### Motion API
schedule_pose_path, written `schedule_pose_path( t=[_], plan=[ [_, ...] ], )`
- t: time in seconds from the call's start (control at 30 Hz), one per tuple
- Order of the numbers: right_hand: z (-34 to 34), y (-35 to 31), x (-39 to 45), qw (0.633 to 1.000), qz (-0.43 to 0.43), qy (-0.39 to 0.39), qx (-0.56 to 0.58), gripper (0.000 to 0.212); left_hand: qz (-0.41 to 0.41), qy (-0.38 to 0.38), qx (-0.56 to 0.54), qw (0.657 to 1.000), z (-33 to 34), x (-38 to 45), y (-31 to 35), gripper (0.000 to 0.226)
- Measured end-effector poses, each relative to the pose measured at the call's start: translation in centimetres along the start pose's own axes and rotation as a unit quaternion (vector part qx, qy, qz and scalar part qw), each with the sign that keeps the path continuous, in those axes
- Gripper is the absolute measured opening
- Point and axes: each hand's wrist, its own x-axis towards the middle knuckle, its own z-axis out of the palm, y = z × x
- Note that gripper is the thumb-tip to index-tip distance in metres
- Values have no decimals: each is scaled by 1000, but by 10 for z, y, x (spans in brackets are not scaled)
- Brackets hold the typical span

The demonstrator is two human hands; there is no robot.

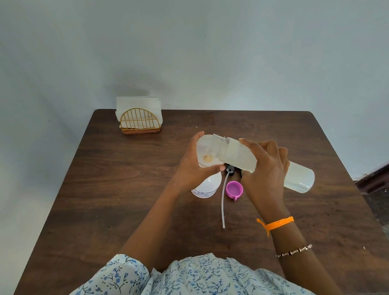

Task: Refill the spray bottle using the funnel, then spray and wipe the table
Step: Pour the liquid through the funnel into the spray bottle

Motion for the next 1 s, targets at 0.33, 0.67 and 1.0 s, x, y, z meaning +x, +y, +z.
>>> schedule_pose_path(
  t=[0.33,0.67,1.0],
  plan=[
    [2,2,1,1000,-8,4,-1,70,-9,0,-1,1000,-2,-1,1,95],
    [-1,1,3,1000,-3,-7,0,69,-8,-6,-5,1000,-2,-3,5,94],
    [-1,1,2,1000,-1,-7,4,69,-3,-6,-2,1000,-2,-2,2,94]
  ],
)
